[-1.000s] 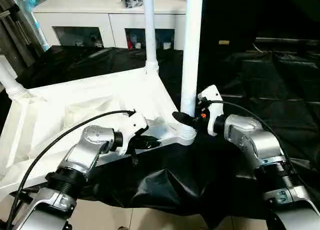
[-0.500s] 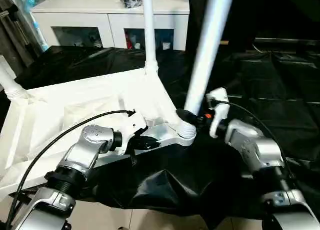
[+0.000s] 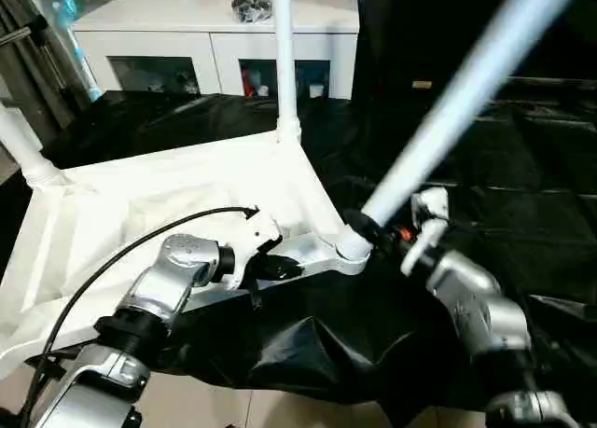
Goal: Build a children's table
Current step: Insert table leg to table base
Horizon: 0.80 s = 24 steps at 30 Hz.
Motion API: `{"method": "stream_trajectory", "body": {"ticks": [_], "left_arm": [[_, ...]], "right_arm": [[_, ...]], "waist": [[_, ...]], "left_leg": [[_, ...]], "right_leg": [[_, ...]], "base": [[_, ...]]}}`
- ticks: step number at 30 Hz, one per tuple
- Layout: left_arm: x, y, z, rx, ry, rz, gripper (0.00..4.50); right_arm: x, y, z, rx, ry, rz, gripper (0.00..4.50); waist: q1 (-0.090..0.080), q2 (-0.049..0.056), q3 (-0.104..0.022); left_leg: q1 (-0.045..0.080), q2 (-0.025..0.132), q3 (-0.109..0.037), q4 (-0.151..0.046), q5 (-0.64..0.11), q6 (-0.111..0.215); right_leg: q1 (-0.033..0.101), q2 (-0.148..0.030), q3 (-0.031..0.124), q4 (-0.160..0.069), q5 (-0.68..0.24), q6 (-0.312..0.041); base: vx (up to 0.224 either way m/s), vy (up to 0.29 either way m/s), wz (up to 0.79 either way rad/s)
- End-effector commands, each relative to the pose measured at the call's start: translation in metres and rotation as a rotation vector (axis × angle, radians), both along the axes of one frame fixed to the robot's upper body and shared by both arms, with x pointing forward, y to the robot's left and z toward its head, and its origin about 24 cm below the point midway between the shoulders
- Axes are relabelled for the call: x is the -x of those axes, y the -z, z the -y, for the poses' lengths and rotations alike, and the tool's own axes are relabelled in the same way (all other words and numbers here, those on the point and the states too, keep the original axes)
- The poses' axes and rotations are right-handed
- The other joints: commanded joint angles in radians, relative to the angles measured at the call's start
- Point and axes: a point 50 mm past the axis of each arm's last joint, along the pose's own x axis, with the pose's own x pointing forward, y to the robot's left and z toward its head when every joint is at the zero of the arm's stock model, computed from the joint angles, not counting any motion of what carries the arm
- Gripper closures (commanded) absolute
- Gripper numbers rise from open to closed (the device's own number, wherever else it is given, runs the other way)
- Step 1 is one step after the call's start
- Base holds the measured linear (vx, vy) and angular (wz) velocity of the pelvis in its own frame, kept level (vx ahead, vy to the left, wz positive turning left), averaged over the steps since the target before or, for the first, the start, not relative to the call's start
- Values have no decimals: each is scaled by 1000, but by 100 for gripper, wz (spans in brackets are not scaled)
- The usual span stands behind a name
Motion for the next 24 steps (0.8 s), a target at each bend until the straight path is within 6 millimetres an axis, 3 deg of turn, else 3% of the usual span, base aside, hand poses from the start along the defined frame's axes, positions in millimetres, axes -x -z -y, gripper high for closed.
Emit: {"method": "stream_trajectory", "body": {"ticks": [1, 9, 10, 12, 14, 15, 16, 17, 24], "left_arm": [[-2, 8, -10, -69, -60, -20, 450], [3, 10, -11, -89, -10, -25, 450], [4, 10, -12, -94, 0, -27, 450], [6, 10, -13, -99, 18, -37, 450], [8, 10, -14, -107, 40, -44, 450], [9, 10, -15, -111, 52, -47, 450], [10, 10, -15, -115, 61, -48, 450], [10, 10, -15, -118, 67, -48, 450], [15, 2, -14, -108, 203, -7, 450]], "right_arm": [[4, 8, 3, 73, 10, -27, 261], [-3, 6, -18, 312, -191, -35, 262], [-4, 6, -20, 342, -218, -37, 262], [-7, 6, -22, 384, -259, -47, 262], [-9, 6, -23, 418, -308, -55, 262], [-11, 5, -24, 425, -331, -58, 262], [-12, 5, -25, 429, -346, -61, 262], [-13, 4, -25, 434, -358, -59, 262], [-8, 6, -23, 392, -519, -46, 262]], "waist": [[-2, 0, -44], [-9, -4, -37], [-9, -12, -38], [-10, -9, -36], [-10, -17, -38], [-13, -21, -39], [-12, -17, -40], [-13, -25, -41], [-10, -25, -46]], "left_leg": [[14, 15, -9, -85, -417, -3], [12, 12, -12, -87, -449, -7], [12, 11, -13, -85, -447, -5], [11, 12, -14, -86, -448, -4], [8, 13, -16, -87, -440, -3], [7, 14, -14, -87, -430, -1], [8, 15, -13, -88, -429, -2], [8, 15, -12, -87, -429, 0], [7, 19, -6, -87, -388, 13]], "right_leg": [[27, -40, 30, -95, -433, -162], [23, -43, 27, -105, -545, -121], [23, -43, 27, -104, -556, -116], [20, -45, 28, -107, -572, -108], [22, -47, 27, -102, -575, -106], [21, -46, 29, -105, -559, -109], [20, -46, 30, -103, -539, -118], [20, -44, 30, -102, -527, -122], [26, -43, 35, -90, -402, -173]], "base": [[0, 0, 0], [0, 0, 0], [0, 0, 0], [0, 0, 0], [0, 0, 0], [0, 0, 0], [0, 0, 0], [0, 0, 0], [0, 0, 0]]}}
